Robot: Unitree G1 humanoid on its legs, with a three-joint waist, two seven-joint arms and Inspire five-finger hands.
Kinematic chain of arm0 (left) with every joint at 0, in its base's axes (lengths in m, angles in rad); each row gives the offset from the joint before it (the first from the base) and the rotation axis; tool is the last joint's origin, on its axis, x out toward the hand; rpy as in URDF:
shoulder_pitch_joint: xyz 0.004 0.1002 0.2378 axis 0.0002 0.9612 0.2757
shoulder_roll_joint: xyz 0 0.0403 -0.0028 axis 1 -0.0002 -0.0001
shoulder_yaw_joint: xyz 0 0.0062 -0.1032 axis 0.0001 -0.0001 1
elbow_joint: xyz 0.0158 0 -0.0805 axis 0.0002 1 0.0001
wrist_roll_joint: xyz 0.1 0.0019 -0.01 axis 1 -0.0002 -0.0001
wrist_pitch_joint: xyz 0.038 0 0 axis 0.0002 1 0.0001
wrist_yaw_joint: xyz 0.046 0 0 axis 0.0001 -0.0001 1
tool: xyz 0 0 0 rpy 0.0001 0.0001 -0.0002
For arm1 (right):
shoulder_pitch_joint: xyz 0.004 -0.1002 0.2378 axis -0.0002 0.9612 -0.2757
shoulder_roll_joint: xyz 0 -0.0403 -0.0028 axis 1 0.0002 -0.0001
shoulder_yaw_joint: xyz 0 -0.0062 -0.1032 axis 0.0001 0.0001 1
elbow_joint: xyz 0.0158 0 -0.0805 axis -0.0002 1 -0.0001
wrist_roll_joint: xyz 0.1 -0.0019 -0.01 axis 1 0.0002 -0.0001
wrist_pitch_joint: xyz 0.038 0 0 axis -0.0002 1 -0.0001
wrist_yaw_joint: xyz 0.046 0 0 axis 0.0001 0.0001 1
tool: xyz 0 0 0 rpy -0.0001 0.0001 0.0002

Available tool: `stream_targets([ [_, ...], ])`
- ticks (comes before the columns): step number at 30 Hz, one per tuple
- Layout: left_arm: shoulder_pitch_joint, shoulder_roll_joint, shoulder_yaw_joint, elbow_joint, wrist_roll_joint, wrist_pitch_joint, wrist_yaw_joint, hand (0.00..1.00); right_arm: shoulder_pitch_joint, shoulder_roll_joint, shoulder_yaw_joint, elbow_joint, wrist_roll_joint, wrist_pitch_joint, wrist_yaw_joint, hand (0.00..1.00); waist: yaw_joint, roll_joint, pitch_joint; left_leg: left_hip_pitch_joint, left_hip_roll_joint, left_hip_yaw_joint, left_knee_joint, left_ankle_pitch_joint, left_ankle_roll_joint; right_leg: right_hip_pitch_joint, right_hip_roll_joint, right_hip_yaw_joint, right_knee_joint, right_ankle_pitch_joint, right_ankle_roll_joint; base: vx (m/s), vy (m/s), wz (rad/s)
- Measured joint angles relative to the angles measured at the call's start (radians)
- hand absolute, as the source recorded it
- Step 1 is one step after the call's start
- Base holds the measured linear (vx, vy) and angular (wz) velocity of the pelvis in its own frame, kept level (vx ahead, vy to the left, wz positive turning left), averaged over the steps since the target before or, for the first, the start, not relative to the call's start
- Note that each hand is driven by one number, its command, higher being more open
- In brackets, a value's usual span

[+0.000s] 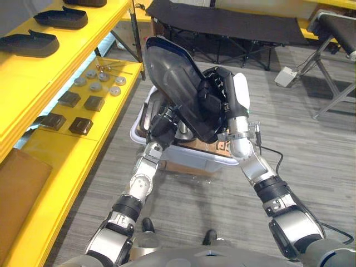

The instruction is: Walk over and take three plastic housings, then place them on the shelf

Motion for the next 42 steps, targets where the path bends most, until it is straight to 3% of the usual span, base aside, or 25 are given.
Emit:
stream_targets([
  [2,0.007,0.000,0.000,-0.020,0.015,0.001,0.034,1.00,0.004,0.000,0.000,0.002,0.000,-0.002,-0.017,0.00,0.001,0.000,-0.004,0.000,-0.001,-0.001,0.000,0.001,0.002,0.000,0.000,-0.001,0.000,0.001,0.001,0.00,0.004,0.02],
  [7,0.014,0.009,0.023,-0.033,0.242,0.023,0.161,1.00,0.009,0.000,-0.001,0.002,-0.002,-0.008,-0.045,0.00,0.003,-0.002,-0.010,0.000,-0.001,0.000,-0.001,0.004,0.005,0.000,0.000,0.000,-0.001,0.005,0.000,0.00,0.000,0.00],
  [12,0.060,0.010,0.059,0.098,0.447,0.071,0.243,1.00,0.006,-0.002,-0.053,-0.027,0.009,-0.023,-0.048,0.00,0.003,-0.008,-0.033,0.000,0.000,0.001,-0.002,0.005,0.006,-0.002,0.006,0.006,-0.001,0.008,0.000,0.00,0.000,0.00],
  [18,0.118,0.010,0.119,0.179,0.477,0.059,0.295,1.00,0.003,-0.010,-0.114,-0.094,0.050,-0.024,-0.056,0.00,0.000,-0.019,-0.046,0.000,0.001,0.012,-0.005,0.008,0.008,-0.013,0.007,0.020,-0.002,0.017,-0.003,0.00,0.009,-0.07],
  [21,0.118,0.009,0.135,0.191,0.477,0.013,0.294,1.00,0.003,-0.011,-0.121,-0.096,0.050,-0.024,-0.056,0.00,0.000,-0.024,-0.050,0.000,0.002,0.016,-0.005,0.009,0.009,-0.016,0.007,0.025,-0.002,0.021,-0.005,-0.01,0.015,-0.05],
  [24,0.119,0.008,0.138,0.197,0.450,-0.022,0.239,1.00,0.004,-0.011,-0.121,-0.097,0.049,-0.024,-0.056,0.00,0.000,-0.023,-0.050,0.000,0.004,0.017,-0.005,0.010,0.010,-0.017,0.008,0.025,-0.007,0.023,-0.005,0.00,0.000,0.00],
  [26,0.119,0.008,0.146,0.197,0.374,-0.024,0.151,1.00,0.004,-0.011,-0.121,-0.097,0.048,-0.024,-0.055,0.00,0.001,-0.023,-0.050,0.000,0.005,0.016,-0.005,0.012,0.010,-0.018,0.008,0.024,-0.007,0.023,-0.006,0.00,0.000,0.00],
  [28,0.122,0.009,0.147,0.196,0.249,-0.022,0.000,1.00,0.006,-0.011,-0.122,-0.097,0.047,-0.024,-0.055,0.00,0.002,-0.023,-0.050,0.000,0.006,0.016,-0.005,0.013,0.009,-0.020,0.006,0.021,-0.007,0.022,-0.006,0.00,0.000,0.00],
  [33,0.133,0.014,0.133,0.147,0.159,0.012,-0.200,1.00,0.030,-0.011,-0.123,-0.088,0.048,-0.024,-0.055,0.00,0.002,-0.023,-0.050,-0.001,0.006,0.014,-0.005,0.013,0.008,-0.020,0.004,0.017,-0.007,0.021,-0.007,0.02,0.005,0.01],
  [42,0.140,0.031,0.130,0.074,0.160,0.104,-0.375,1.00,0.031,-0.048,-0.143,-0.028,0.050,-0.022,-0.056,0.00,0.002,-0.022,-0.051,-0.001,0.005,0.014,-0.005,0.015,0.008,-0.015,0.004,0.018,-0.007,0.022,-0.007,0.00,0.000,0.00],
])
